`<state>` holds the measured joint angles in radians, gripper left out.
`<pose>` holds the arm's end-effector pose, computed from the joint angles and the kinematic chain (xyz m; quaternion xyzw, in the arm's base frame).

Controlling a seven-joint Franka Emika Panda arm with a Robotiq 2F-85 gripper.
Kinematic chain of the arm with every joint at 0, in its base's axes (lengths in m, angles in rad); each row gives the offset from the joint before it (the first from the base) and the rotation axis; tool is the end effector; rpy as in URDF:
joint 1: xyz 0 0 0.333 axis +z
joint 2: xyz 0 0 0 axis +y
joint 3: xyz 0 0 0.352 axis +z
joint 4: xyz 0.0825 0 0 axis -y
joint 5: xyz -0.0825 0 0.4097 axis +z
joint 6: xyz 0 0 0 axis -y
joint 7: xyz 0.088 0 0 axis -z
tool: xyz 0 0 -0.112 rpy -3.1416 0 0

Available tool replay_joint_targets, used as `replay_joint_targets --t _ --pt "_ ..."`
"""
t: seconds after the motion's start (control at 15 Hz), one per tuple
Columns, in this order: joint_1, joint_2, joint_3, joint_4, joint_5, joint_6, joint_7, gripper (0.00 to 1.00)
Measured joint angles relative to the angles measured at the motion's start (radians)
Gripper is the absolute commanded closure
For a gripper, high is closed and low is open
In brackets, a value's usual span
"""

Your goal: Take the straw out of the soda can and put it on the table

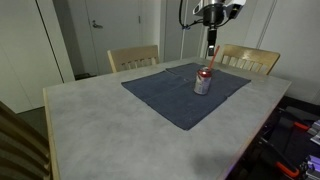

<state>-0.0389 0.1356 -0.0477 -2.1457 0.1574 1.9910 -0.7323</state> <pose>0.5454 -0.0367 0.3341 -0.9491 -0.2729 0.1069 0.1153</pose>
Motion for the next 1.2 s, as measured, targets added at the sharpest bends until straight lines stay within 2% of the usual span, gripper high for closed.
replay_joint_targets --t 0.07,0.13,0.73,1.2 --pt "0.0 0.0 0.0 0.0 0.0 0.0 0.001 0.69" --pt "0.0 0.0 0.0 0.001 0.0 0.0 0.001 0.6" --pt "0.0 0.0 0.0 0.025 -0.006 -0.054 0.041 0.0" --pt "0.0 0.001 0.0 0.018 -0.005 -0.141 0.111 0.0"
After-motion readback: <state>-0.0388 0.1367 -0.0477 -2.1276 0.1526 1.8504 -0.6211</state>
